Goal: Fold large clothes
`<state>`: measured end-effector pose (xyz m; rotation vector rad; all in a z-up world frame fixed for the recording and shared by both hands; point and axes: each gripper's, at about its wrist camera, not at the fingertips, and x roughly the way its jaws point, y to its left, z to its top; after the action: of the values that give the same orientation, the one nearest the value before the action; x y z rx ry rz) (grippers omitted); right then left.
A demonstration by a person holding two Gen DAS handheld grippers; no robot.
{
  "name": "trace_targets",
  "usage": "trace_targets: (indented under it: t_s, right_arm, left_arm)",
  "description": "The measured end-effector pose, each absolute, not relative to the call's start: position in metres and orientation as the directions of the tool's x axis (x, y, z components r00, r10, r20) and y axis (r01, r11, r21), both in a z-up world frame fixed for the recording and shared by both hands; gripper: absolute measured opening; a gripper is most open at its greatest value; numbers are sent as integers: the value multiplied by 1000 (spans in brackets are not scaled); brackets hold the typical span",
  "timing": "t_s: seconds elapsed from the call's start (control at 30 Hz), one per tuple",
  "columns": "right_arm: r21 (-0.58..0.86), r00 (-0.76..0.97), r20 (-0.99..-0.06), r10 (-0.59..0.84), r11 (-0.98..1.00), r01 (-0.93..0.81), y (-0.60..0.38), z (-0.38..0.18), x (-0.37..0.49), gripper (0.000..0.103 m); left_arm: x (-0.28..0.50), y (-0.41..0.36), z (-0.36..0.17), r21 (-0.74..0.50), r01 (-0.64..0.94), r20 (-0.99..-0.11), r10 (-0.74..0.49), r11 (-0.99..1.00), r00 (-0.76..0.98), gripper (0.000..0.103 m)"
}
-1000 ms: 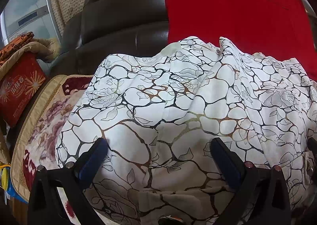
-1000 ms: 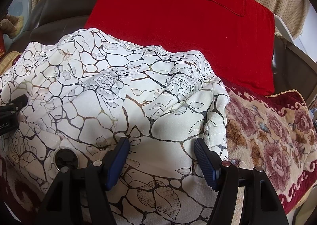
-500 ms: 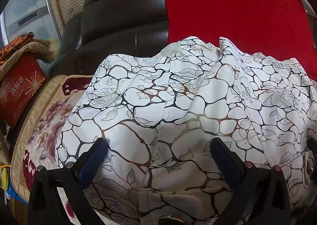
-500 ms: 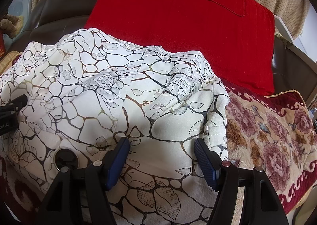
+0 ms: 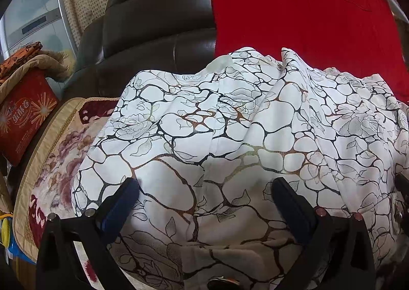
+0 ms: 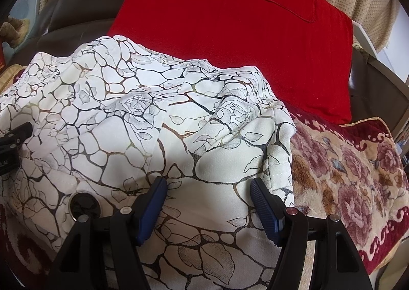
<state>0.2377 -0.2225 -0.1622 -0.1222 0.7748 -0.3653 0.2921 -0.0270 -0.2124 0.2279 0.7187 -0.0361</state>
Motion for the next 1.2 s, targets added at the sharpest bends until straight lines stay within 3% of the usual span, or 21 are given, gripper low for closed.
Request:
trace_targets:
  t_s: [0.47,0.57,0.67,0.87,1.1,1.2]
  right_arm:
    - [-254,657,-654,-374,927,275,-223,-164,240,71]
    - [-254,656,-658,-370,929,270,-223,-162,240,71]
    - [-230,666,-653,-360,933,278,-229,-147,239,72]
    - [-88,739,-606,-294,948,305,-238,-103,245,72]
    - [-67,685,-703,-194,976,208,-195,-107,314,72]
    - [-106,551,-816,-173,983,152,-180,-143,348,71]
  left_arm:
    - [291,-26,-211,190,108,-651,43,976,758,103]
    - [290,-17,-199,203,60,-603,77,977,794,103]
    - [293,5,-188,199,-20,-567,132,980,813,103]
    - [307,48,-198,181,-117,-609,205,977,766,103]
    - [311,62,-208,164,-94,-637,179,982,750,103]
    - [310,64,-206,158,-85,-631,167,984,758,103]
